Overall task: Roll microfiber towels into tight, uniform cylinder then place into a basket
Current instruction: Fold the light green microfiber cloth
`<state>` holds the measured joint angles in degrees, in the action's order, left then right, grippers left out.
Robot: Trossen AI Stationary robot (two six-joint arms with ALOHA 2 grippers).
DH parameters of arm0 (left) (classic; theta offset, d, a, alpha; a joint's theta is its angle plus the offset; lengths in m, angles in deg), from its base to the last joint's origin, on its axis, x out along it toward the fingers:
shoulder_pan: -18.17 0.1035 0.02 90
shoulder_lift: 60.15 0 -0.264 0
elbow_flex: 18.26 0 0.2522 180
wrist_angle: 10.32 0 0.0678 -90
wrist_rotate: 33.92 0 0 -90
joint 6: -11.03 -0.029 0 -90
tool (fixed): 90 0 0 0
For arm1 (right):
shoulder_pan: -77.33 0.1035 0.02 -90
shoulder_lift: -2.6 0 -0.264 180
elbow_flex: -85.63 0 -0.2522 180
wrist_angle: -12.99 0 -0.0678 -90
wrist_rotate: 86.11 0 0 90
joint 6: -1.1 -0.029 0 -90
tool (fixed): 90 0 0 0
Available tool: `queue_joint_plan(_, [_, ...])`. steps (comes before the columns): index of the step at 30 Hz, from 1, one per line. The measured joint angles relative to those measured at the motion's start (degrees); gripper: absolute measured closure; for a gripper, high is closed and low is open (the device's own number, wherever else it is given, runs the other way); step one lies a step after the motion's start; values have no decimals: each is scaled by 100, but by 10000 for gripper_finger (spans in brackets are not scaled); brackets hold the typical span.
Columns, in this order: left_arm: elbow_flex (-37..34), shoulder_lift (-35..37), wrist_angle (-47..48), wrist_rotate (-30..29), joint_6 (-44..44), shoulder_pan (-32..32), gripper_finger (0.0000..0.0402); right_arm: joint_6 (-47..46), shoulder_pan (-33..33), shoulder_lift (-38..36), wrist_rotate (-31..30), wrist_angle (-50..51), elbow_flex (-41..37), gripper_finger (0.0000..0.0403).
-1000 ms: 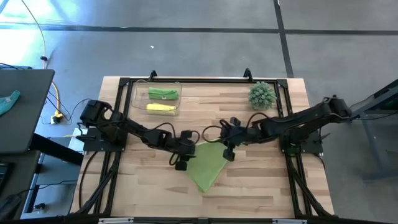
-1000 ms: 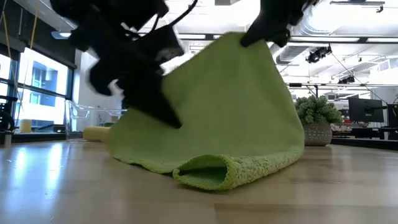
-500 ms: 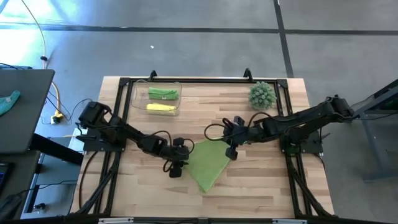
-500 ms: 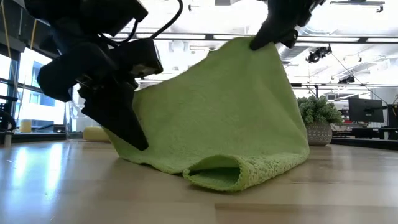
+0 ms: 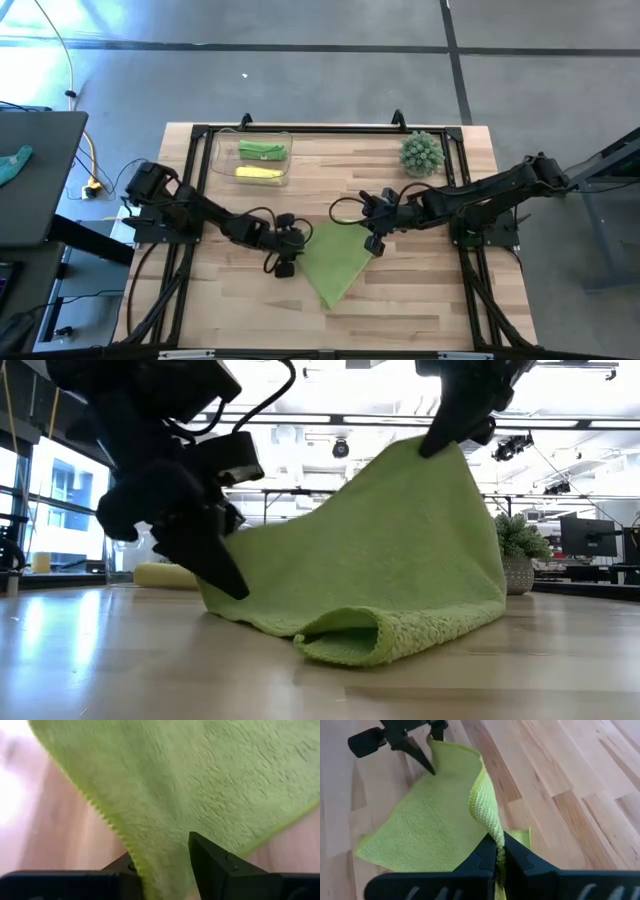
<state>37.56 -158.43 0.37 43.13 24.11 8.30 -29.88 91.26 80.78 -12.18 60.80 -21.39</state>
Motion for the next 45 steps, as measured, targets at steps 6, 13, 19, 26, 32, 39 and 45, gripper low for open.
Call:
queue_joint_plan(6, [17,243,291,4,-21,163,299,-73,0,4,0,75,0,403])
queue_joint_plan(13, [17,299,333,79,-21,166,348,-58,0,4,0,94,0,403])
queue_joint_plan(19, [16,377,419,139,278,166,397,-53,0,4,0,92,-1,403])
queue_joint_plan(26, [539,1230,2069,-867,293,164,400,97,0,-315,-408,-3,-7,403])
queue_joint_plan(32, [1170,2129,3471,-2168,-208,164,401,1100,0,-944,-1880,-170,-7,403])
queue_joint_plan(39, [1604,2813,3629,-3514,-876,188,401,2003,-107,-1003,-2728,-910,-11,403])
queue_joint_plan(45, [1679,2957,3652,-3155,-704,18,401,2242,160,-755,-2138,-1274,-15,403])
